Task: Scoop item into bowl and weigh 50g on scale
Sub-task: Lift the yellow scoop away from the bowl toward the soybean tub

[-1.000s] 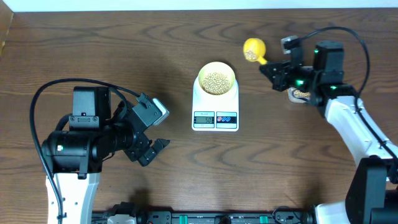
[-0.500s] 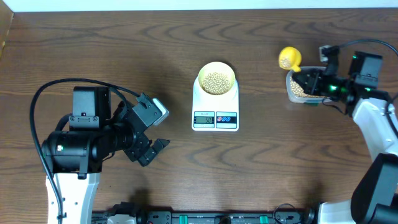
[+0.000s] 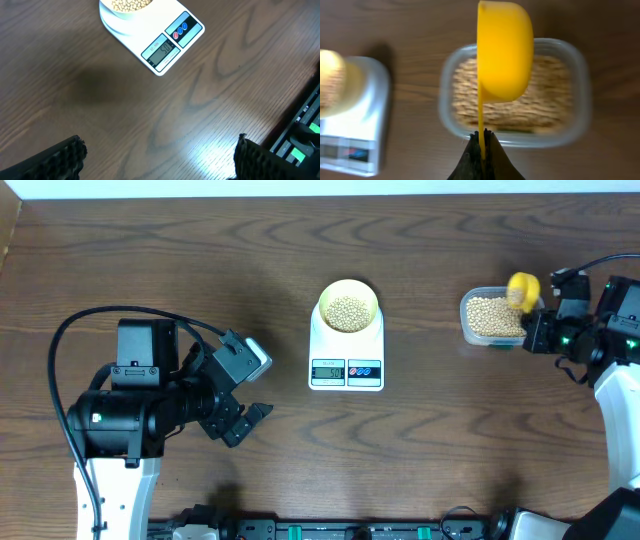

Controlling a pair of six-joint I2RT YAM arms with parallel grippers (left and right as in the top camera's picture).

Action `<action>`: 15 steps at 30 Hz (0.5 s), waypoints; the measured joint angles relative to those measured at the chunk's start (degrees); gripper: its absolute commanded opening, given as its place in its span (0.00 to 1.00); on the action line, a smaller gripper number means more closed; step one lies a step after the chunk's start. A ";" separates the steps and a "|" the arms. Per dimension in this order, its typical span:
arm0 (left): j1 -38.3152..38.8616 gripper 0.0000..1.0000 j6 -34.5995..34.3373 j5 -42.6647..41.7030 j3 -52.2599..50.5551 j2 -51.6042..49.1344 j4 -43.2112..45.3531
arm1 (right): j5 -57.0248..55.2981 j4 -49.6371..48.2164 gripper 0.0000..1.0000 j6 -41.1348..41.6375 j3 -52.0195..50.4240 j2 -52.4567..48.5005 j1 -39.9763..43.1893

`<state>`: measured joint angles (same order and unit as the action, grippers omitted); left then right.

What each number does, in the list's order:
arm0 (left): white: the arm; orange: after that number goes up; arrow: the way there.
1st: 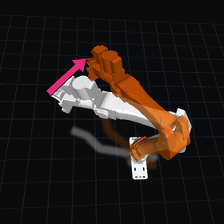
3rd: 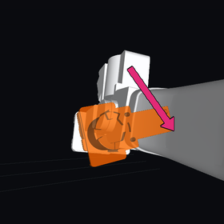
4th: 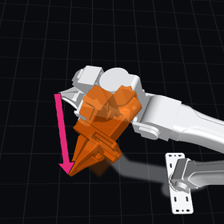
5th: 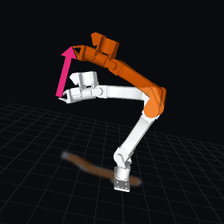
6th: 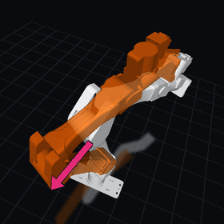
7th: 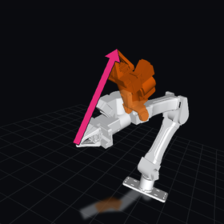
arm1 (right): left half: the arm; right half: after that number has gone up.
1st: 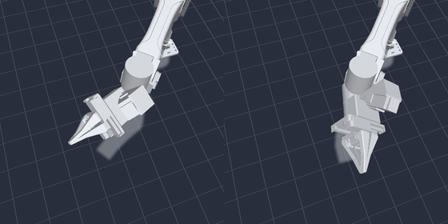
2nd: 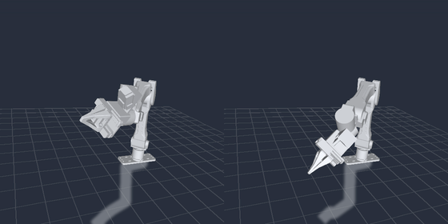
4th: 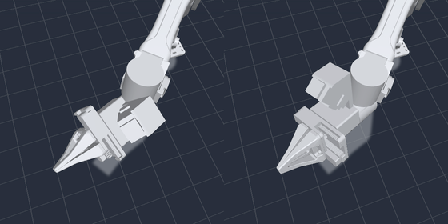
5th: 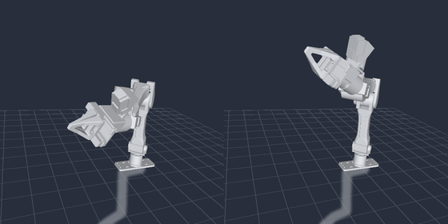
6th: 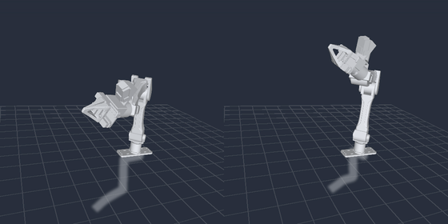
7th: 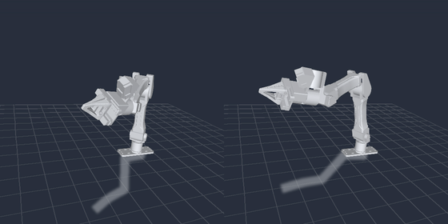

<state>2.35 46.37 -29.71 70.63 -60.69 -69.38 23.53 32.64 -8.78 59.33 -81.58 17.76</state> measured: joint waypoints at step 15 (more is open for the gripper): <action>0.00 0.96 0.00 0.00 0.00 0.00 0.00 | -27.34 -0.15 0.01 -9.14 0.00 0.00 -10.29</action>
<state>2.35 46.37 -29.71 70.63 -60.69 -69.38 -3.81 32.49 -17.91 59.33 -81.58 7.46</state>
